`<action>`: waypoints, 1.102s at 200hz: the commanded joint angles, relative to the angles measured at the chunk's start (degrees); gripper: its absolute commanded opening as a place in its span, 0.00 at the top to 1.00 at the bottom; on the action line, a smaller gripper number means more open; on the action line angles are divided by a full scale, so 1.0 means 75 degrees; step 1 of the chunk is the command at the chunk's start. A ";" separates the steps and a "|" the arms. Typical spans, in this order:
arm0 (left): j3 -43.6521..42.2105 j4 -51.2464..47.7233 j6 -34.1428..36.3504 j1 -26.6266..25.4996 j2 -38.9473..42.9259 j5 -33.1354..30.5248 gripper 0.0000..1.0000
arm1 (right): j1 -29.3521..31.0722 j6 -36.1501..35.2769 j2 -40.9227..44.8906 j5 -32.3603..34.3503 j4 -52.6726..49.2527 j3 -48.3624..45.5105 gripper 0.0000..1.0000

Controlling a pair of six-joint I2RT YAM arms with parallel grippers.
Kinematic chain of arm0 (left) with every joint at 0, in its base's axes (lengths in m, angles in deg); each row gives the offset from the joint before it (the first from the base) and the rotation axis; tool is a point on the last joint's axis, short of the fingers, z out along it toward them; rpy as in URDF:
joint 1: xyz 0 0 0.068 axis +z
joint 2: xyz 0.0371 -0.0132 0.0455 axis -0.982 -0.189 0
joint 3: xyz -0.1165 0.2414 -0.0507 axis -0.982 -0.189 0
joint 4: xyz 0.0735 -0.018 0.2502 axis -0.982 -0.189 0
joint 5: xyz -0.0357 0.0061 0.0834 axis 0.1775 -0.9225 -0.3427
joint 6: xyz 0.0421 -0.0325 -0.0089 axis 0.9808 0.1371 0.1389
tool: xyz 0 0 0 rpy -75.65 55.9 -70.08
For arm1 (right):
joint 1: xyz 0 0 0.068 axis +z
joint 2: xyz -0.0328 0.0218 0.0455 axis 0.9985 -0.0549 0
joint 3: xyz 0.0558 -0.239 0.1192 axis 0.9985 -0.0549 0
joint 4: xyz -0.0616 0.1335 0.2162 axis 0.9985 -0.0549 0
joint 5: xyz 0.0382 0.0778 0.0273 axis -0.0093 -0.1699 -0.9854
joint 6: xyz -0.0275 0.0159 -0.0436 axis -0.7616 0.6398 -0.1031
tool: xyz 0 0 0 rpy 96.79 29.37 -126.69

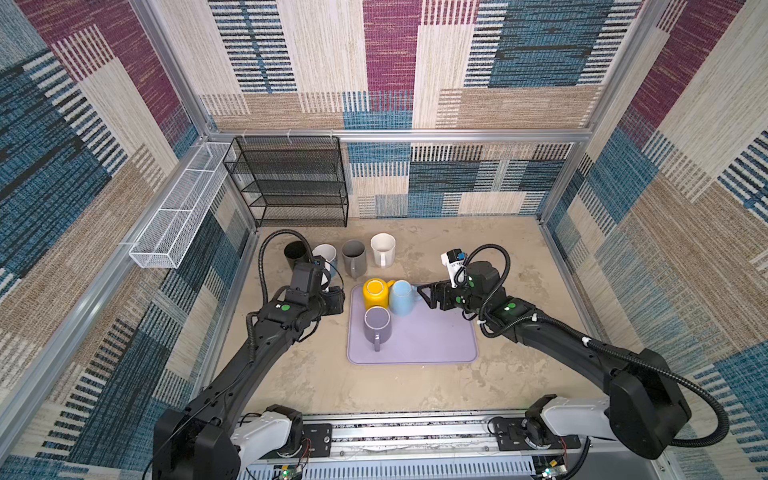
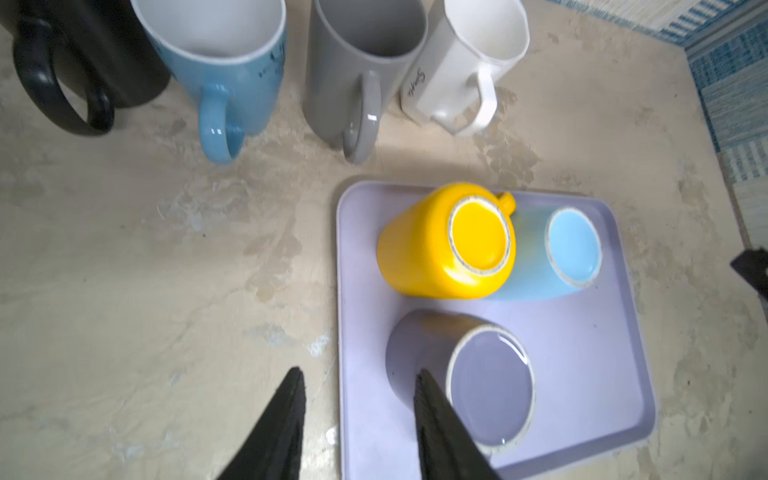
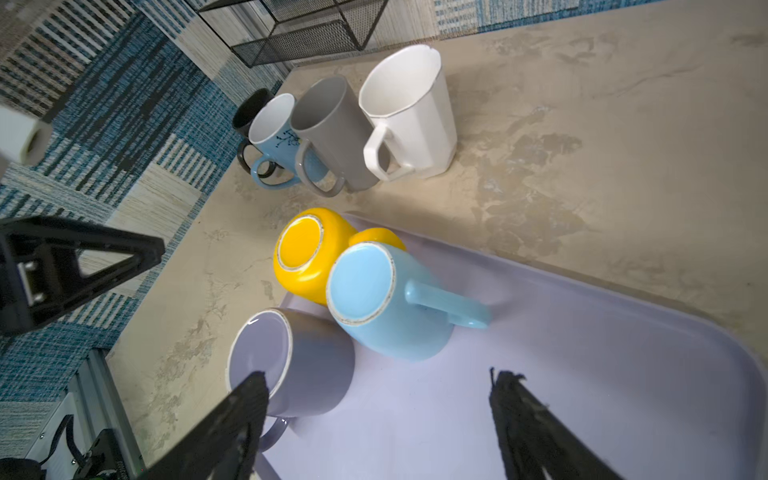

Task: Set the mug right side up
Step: 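Move the left gripper over the upside-down lavender mug on the tray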

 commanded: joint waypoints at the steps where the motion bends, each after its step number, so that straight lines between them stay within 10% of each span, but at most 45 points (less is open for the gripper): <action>1: -0.0238 -0.0458 -0.0911 -0.0228 0.0263 -0.0210 0.60 | 0.0012 0.0186 -0.0109 0.0319 0.0013 0.0040 0.14; 220: 0.0381 -0.0803 -0.2235 -0.3769 -0.2076 -0.1523 0.61 | 0.0018 0.0222 -0.0207 0.0345 -0.0109 0.0129 0.14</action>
